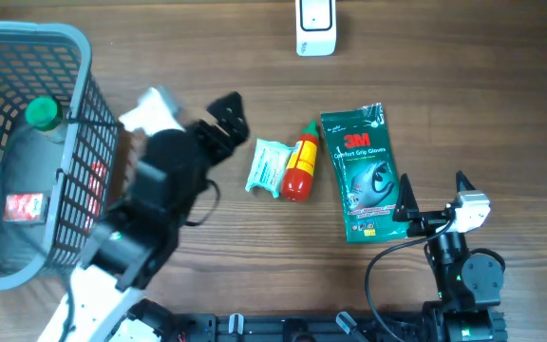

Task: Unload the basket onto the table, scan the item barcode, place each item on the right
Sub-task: 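Carry the tissue pack left of the bottle and release it, then reach the left gripper into the basket and grasp the orange Shine pack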

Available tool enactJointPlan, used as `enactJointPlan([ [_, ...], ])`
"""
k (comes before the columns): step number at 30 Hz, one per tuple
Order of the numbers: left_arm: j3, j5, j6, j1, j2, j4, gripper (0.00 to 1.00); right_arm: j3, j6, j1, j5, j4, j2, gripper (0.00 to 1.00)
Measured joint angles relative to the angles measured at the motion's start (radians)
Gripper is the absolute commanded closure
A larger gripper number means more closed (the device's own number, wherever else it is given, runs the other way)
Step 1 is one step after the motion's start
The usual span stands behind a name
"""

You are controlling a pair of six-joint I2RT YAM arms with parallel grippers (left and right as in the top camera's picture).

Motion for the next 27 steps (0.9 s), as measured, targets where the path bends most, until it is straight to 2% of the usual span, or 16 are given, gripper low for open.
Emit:
enactJointPlan([
  [6,0.164,-0.069,0.241,0.189,-0.034,-0.074,0.0,0.0,0.0,0.0,0.0,0.0,0.0,0.0],
  [12,0.206,-0.209,0.312,0.413,-0.034,-0.159,0.0,0.0,0.0,0.0,0.0,0.0,0.0,0.0],
  [15,0.206,-0.237,0.301,0.542,-0.027,-0.214,0.0,0.0,0.0,0.0,0.0,0.0,0.0,0.0],
  [19,0.208,-0.225,0.222,0.74,0.016,-0.306,0.0,0.0,0.0,0.0,0.0,0.0,0.0,0.0],
  [23,0.208,-0.081,0.147,0.944,0.116,-0.341,0.0,0.0,0.0,0.0,0.0,0.0,0.0,0.0],
  [27,0.208,0.083,0.086,1.084,0.229,-0.352,0.0,0.0,0.0,0.0,0.0,0.0,0.0,0.0],
])
